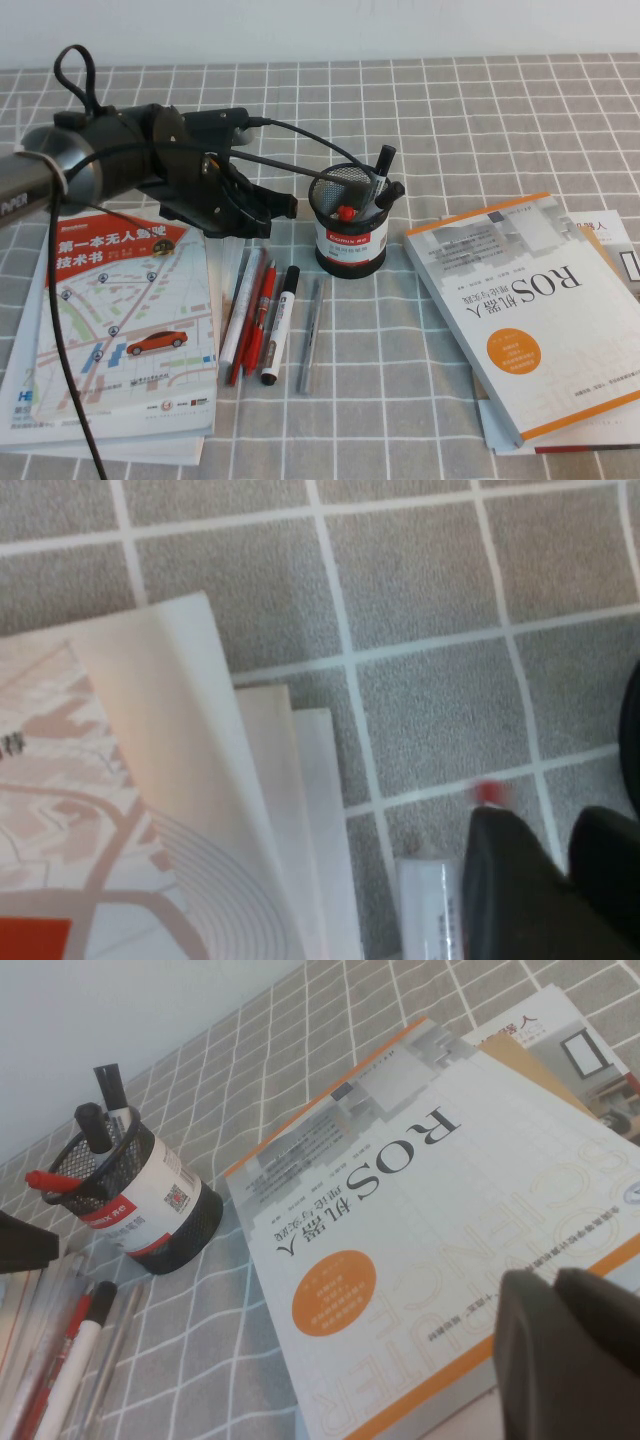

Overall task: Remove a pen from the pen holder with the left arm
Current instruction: 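Take a marker out of the pen holder and lay it on the table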

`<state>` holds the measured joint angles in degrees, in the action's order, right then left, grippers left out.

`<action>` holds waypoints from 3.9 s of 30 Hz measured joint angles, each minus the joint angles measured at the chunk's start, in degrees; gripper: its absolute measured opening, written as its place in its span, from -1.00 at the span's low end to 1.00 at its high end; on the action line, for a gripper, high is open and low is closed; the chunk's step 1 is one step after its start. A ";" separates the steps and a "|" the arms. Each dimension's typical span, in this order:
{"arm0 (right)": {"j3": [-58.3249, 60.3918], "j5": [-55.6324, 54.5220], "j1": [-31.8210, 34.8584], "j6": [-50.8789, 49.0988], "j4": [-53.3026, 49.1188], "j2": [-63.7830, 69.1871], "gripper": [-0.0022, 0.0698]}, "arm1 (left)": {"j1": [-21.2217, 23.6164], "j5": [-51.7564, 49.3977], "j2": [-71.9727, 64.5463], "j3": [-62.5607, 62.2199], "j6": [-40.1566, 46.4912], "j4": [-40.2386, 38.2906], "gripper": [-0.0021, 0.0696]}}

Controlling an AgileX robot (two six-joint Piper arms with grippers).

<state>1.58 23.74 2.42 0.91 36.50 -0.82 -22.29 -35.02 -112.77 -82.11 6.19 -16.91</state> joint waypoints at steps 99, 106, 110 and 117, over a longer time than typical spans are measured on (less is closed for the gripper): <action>0.00 0.00 0.00 0.00 0.22 0.00 -0.97 | 16.38 13.15 113.34 83.58 -6.51 21.03 -0.94; 0.00 0.00 0.00 0.00 0.22 0.00 -0.97 | 16.38 13.05 113.34 83.58 -6.51 21.03 -0.94; 0.00 0.00 0.00 0.00 0.22 0.00 -0.97 | 16.38 13.05 113.34 83.58 -6.51 21.03 -0.94; 0.00 0.00 0.00 0.00 0.22 0.00 -0.97 | 16.38 13.05 113.34 83.58 -6.51 20.98 -0.94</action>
<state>1.58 23.74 2.42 0.91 36.72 -0.82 -5.90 -21.98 0.57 1.47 -0.32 4.07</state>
